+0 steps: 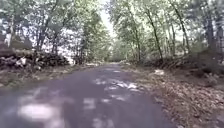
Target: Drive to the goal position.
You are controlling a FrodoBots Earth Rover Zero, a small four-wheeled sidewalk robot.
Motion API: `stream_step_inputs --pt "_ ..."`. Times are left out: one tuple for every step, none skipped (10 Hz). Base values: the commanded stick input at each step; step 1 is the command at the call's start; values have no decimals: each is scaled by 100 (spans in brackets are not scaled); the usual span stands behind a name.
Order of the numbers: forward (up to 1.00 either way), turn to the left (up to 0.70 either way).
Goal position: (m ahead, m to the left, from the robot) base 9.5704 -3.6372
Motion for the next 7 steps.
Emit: stream_step_inputs --pt "70 0" --pt "70 0" --pt "70 0" --pt "70 0" --pt "70 0" --pt "70 0" --pt "70 0"
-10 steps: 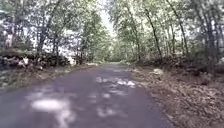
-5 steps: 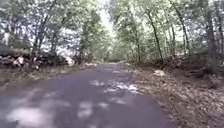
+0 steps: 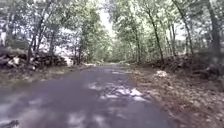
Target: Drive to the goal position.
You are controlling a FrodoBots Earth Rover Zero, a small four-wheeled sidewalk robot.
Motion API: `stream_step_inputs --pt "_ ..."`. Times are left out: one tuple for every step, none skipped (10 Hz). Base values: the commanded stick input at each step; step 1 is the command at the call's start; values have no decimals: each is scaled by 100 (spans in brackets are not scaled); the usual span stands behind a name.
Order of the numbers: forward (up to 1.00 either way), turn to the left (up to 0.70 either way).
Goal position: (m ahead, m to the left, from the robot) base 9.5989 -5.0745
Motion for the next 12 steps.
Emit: stream_step_inputs --pt "70 0" --pt "70 -11" --pt "70 -14" --pt "70 -14" --pt "70 -9" --pt "70 -1" --pt "70 0" --pt "70 0" --pt "70 -1" --pt "70 -9" --pt "70 -11" --pt "70 -1"
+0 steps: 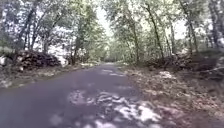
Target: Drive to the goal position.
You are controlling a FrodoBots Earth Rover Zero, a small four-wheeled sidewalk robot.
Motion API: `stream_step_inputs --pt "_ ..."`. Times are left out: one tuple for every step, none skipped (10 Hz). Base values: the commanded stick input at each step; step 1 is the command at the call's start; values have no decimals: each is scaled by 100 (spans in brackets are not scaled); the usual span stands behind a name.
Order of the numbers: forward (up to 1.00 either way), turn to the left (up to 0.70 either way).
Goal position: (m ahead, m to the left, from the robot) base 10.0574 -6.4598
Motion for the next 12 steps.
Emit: stream_step_inputs --pt "70 0" --pt "70 0" --pt "70 0" --pt "70 0" --pt "70 0" --pt "70 -14" --pt "70 -12" --pt "70 -7" --pt "70 -1" --pt "70 0" --pt "70 0" --pt "70 0"
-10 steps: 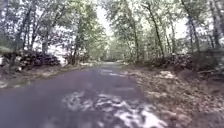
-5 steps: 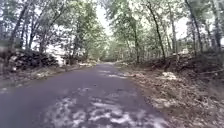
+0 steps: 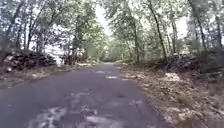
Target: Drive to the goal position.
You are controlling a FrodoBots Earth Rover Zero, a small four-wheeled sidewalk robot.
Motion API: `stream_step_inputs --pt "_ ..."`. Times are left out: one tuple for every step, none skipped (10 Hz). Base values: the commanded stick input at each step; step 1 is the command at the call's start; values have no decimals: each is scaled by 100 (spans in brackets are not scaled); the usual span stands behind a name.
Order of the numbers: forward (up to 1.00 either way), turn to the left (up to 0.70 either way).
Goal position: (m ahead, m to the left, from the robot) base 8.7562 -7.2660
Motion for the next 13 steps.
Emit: stream_step_inputs --pt "70 0" --pt "70 0" --pt "70 0" --pt "70 0" --pt "70 0" --pt "70 0" --pt "70 0" --pt "70 0" --pt "70 0" --pt "70 0" --pt "70 0" --pt "70 0" --pt "70 0"
